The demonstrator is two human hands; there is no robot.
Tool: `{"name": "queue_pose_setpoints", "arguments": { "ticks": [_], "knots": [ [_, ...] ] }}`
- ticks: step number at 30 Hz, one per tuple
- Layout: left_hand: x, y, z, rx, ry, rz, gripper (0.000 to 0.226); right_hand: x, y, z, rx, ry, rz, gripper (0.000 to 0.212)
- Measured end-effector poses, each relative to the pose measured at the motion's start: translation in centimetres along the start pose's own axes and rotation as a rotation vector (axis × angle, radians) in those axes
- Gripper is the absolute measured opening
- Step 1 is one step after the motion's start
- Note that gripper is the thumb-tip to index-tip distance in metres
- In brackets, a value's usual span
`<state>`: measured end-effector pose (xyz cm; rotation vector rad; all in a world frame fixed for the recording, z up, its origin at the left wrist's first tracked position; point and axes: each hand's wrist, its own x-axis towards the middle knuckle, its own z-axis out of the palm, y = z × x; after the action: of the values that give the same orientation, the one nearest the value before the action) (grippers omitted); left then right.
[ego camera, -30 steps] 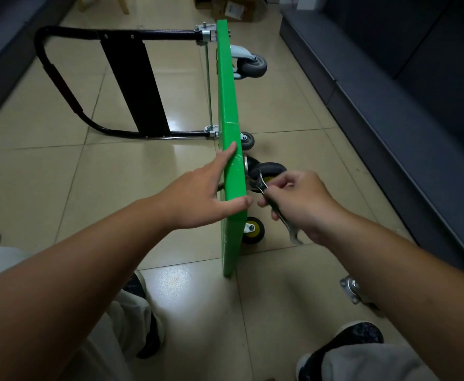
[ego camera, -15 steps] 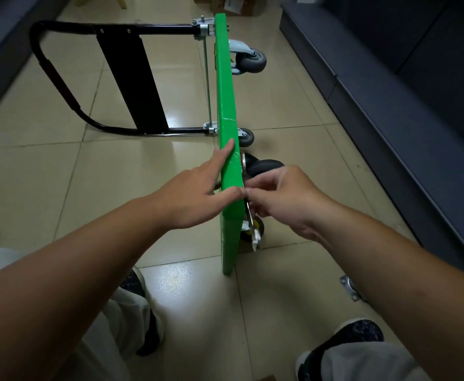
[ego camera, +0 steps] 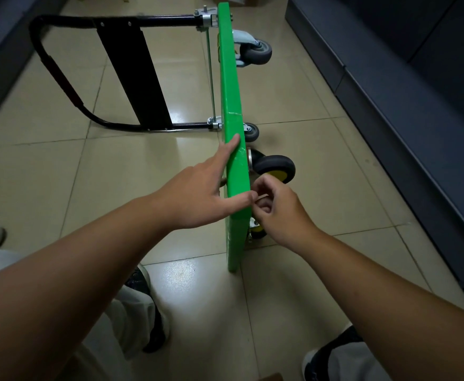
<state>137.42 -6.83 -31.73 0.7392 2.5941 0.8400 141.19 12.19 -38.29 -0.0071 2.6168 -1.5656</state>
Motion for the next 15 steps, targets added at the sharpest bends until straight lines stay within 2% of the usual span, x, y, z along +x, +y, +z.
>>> {"name": "queue_pose_setpoints", "arguments": {
  "ticks": [2,4,7,9,10,12,15],
  "knots": [
    [0.0,0.2,-0.1,0.002,-0.007,-0.006,0.105,-1.0,0.6,-0.6,-0.048,-0.017,0.020,0.023],
    [-0.1,0.2,-0.1,0.010,-0.006,-0.011,0.106,-2.3,1.4,-1.6,-0.236,-0.079,0.170,0.021],
    [-0.1,0.0,-0.1,0.005,0.005,-0.006,0.100,-4.5,1.7,-3.6,-0.591,-0.469,0.624,0.013],
    [-0.2,-0.1,-0.1,-0.009,0.002,-0.006,0.099,-5.3,1.1,-4.6,-0.625,-0.595,0.772,0.021],
    [-0.2,0.0,-0.1,-0.015,0.002,-0.006,0.099,-5.3,0.6,-5.2,-0.620,-0.570,0.767,0.023],
    [-0.2,0.0,-0.2,-0.023,0.001,-0.004,0.099,-4.6,-1.1,-5.9,-0.501,-0.385,0.674,0.020],
    [-0.3,0.2,-0.3,-0.027,-0.010,-0.008,0.103,-2.9,-5.3,-6.4,-0.059,-0.071,0.506,0.011]
  ]
}}
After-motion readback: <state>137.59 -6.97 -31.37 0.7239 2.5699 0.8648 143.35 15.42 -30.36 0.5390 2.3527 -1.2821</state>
